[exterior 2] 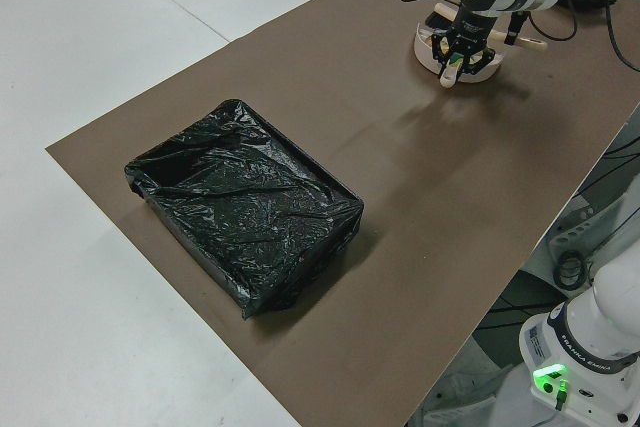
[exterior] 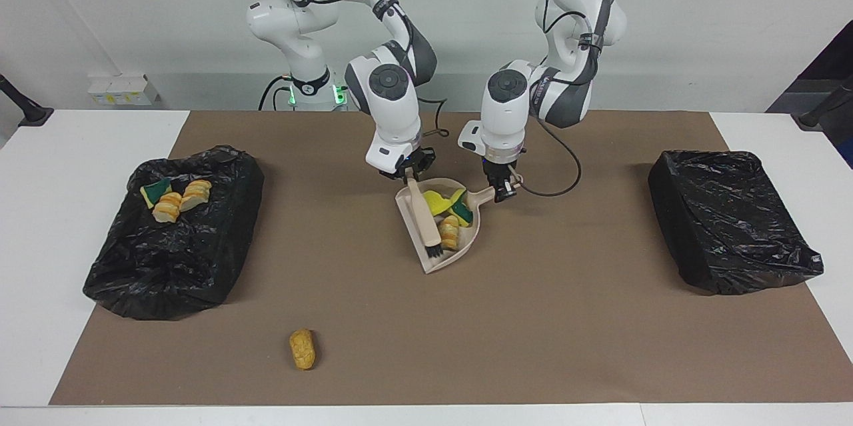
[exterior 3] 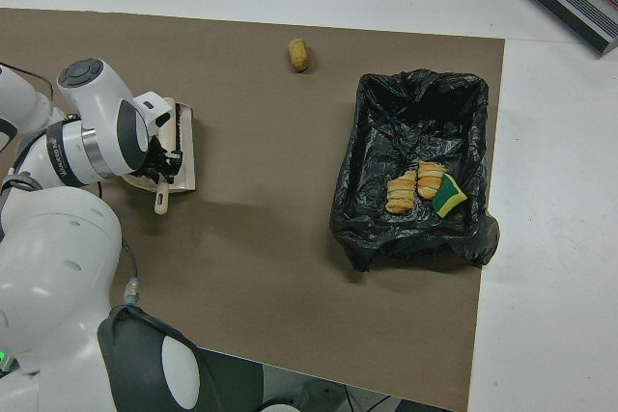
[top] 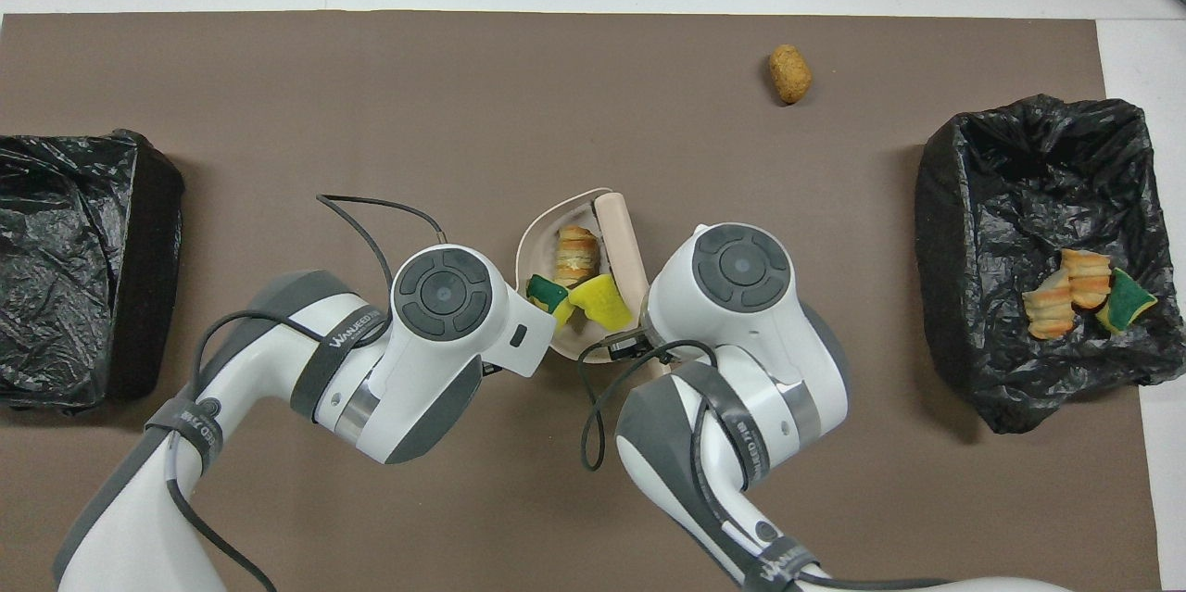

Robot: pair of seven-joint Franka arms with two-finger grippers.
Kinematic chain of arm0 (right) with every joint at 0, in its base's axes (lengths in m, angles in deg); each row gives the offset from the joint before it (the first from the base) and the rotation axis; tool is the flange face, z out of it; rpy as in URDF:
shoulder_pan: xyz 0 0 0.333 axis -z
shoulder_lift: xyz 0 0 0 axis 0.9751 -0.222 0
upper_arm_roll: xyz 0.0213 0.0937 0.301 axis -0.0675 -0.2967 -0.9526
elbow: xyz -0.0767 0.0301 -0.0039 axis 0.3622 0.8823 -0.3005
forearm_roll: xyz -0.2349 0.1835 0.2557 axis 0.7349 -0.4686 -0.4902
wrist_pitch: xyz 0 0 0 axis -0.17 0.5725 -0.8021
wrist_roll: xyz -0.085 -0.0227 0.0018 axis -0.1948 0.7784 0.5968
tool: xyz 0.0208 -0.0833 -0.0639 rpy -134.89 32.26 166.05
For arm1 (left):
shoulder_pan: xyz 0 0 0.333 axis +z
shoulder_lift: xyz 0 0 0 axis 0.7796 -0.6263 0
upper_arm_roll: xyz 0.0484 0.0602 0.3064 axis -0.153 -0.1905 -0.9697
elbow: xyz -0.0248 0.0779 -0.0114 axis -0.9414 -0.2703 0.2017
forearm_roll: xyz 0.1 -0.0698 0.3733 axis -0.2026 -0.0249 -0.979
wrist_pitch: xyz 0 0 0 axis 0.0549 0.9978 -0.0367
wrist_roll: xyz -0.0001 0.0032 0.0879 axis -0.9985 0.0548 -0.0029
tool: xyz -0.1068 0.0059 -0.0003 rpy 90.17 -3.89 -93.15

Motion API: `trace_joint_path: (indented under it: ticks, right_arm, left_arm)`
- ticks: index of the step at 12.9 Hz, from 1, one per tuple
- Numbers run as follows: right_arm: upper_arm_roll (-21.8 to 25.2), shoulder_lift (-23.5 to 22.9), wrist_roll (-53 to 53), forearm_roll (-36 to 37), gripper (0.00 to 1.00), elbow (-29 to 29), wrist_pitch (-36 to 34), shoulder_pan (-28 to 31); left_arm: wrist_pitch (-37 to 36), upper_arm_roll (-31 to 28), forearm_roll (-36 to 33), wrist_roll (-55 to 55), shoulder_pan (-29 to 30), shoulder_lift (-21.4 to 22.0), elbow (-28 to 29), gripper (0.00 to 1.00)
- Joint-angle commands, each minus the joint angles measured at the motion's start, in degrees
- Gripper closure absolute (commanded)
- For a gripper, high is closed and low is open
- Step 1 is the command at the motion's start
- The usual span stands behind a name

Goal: Sweep and dump trash in bin
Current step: 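Move the brush to the bread chunk farther out with the right gripper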

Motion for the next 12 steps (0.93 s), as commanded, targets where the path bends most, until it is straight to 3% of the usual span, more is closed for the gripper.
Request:
trace_joint_path:
  ticks: [1, 7, 10, 12]
  right_arm:
    - [-0.1, 0.0, 0.7, 0.6, 1.0, 3.2, -4.1, 5.5]
    - [-0.4, -4.5, 3.5, 17.8, 1.0, 9.8, -4.6, 18.7]
    - [-0.3, -11.0, 9.4, 24.1, 1.0, 17.6, -4.7, 20.9]
    - [-0.4, -17.5, 10.9, 27.5, 1.0, 26.2, -5.1, 20.8]
  left_arm:
    - [1.1, -0.3, -1.0, -1.0, -0.5, 1.6, 1.7, 1.0]
    - [1.9, -0.3, -0.7, -1.6, -0.4, 1.4, 1.7, 1.0]
    - [2.0, -0.3, -0.6, -4.8, -0.4, 1.3, 1.7, 1.0]
    - [2.0, -0.3, -0.5, -5.0, -0.4, 1.3, 1.7, 1.0]
